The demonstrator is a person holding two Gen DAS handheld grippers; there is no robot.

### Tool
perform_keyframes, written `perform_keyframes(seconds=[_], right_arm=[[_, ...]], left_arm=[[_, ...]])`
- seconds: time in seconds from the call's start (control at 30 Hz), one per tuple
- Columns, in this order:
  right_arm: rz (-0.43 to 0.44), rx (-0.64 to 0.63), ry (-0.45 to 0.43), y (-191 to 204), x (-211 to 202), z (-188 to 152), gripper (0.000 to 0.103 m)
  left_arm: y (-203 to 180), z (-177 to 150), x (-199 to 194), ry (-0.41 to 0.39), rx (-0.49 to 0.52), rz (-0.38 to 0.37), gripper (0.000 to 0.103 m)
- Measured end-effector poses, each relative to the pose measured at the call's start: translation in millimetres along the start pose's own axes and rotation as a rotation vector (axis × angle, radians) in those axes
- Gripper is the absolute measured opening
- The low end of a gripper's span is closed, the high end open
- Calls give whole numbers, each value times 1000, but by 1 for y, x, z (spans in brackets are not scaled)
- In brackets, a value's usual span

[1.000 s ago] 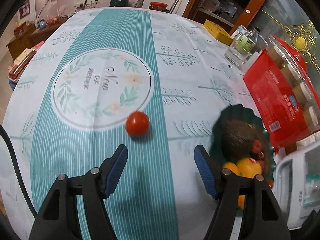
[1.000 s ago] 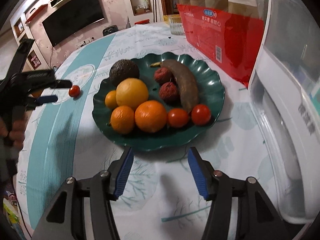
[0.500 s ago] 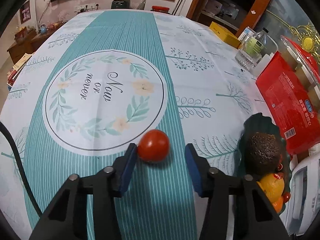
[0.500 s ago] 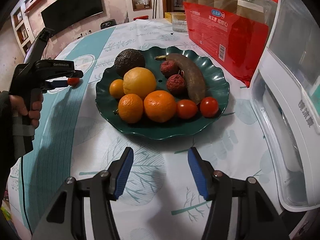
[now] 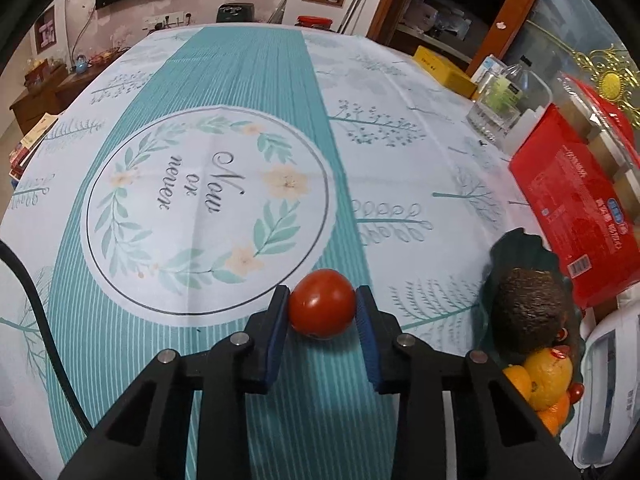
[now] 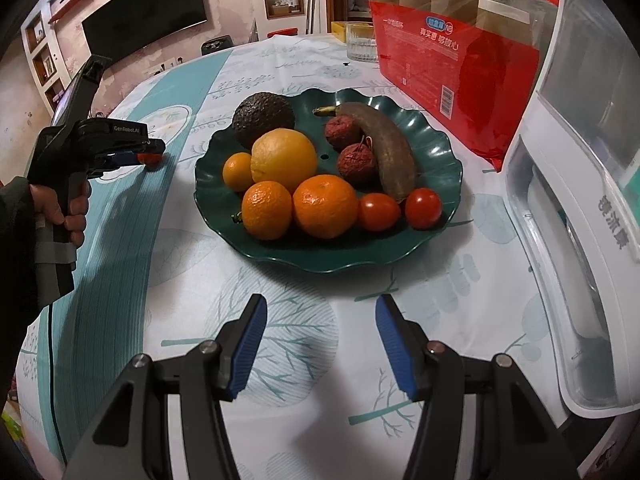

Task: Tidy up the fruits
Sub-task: 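Carry the tomato onto the plate with the left tool and open it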

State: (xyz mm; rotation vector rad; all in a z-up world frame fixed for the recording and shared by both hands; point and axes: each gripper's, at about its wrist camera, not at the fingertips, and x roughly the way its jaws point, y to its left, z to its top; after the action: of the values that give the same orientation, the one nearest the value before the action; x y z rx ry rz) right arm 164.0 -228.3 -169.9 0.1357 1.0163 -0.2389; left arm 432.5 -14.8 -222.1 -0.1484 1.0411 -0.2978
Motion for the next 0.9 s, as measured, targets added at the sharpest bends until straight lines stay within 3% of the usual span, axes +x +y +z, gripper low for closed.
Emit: perform_keyframes(seconds=[0.43, 0.9], right_arm=[[59, -8, 10, -9, -8, 6, 57], [150, -110, -9, -37, -33, 25, 57]], left_arm=[[-61, -25, -29, 49, 61, -123, 32], [-109, -78, -54, 108, 16, -135, 32]])
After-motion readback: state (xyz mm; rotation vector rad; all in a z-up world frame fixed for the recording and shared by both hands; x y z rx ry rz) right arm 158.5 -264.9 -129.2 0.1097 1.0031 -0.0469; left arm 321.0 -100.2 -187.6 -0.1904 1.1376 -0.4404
